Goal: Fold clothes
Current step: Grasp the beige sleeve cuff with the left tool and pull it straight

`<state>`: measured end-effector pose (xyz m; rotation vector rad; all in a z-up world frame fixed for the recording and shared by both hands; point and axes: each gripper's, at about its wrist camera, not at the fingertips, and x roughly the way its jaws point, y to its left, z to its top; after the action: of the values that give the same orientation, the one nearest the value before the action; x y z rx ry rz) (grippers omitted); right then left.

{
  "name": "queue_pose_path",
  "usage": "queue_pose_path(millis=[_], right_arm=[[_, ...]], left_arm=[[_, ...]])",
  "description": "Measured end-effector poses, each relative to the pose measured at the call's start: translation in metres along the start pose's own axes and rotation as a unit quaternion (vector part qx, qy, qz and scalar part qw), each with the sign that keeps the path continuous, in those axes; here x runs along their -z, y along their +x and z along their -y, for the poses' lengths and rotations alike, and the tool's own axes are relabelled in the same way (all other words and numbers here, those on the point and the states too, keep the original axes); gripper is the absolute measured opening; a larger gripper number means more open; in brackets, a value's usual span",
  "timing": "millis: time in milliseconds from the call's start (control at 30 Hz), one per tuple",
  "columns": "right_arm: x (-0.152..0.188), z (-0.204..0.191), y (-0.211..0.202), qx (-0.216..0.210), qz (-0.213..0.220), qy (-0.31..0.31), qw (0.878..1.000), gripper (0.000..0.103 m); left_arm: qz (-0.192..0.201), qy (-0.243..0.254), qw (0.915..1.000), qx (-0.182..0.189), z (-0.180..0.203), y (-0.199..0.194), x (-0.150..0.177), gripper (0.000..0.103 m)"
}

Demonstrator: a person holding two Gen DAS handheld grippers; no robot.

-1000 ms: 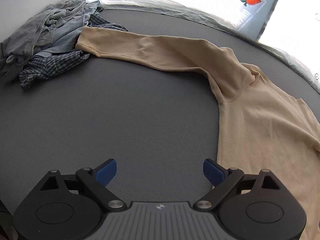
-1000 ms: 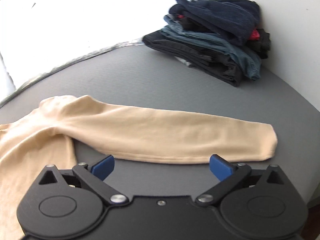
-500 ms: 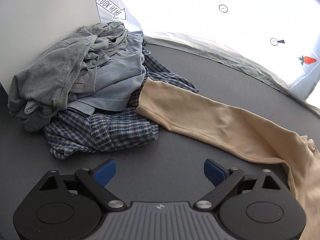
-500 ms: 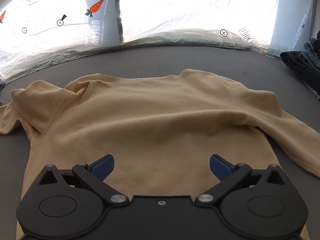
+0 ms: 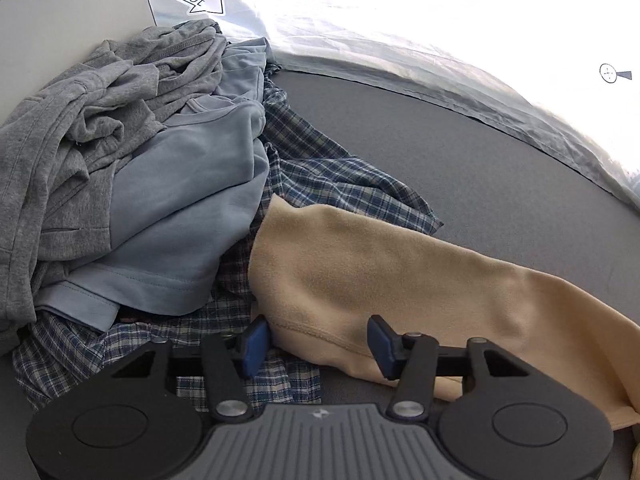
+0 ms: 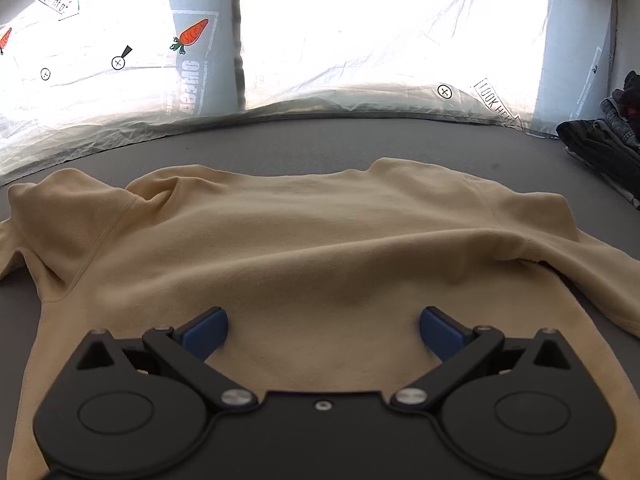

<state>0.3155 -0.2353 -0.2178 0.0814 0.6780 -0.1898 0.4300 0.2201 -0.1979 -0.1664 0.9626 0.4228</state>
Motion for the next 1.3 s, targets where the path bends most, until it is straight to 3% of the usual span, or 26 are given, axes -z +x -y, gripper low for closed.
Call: queue_pose_path(millis=[33,133,367,633,800,967,1167,1300], right_arm=[[0.000,0.000,0.000,0.000,0.000,0.000,1.000,0.103],[0.000,-0.001,0.000,0.000,0.001,0.002,1.000,0.103],[0.001,0.001,0.000,-0.003,0.002,0.007,1.000,0.103],[0.003,0.013,-0.004,-0.026,0.014,0.039,0.999,0.103],[0.006,0.025,-0.007,-0.051,0.026,0.069,0.996,0.103],[0.005,0.024,-0.006,-0.049,0.025,0.066,0.996,0.103],[-0.001,0.011,-0.001,-0.020,0.005,0.027,0.999,0.103],[-0.011,0.003,0.006,-0.004,-0.029,-0.007,1.000,0.103]], left_arm=[[0.002,-0.001,1.0000,-0.001,0.001,-0.002,0.000,0.017],[0.012,-0.024,0.9996,0.011,-0.001,-0.016,0.000,0.008],[0.049,0.001,0.9988,0.002,0.005,-0.083,0.014,0.007],[0.058,-0.054,0.9968,0.004,-0.025,-0.164,0.050,0.007],[0.046,-0.097,0.9943,0.003,-0.048,-0.195,0.080,0.007],[0.012,-0.137,0.9905,-0.008,-0.055,-0.196,0.126,0.007],[-0.059,-0.157,0.9856,-0.024,-0.050,-0.156,0.188,0.007],[-0.065,-0.162,0.9841,-0.031,-0.049,-0.151,0.197,0.009]])
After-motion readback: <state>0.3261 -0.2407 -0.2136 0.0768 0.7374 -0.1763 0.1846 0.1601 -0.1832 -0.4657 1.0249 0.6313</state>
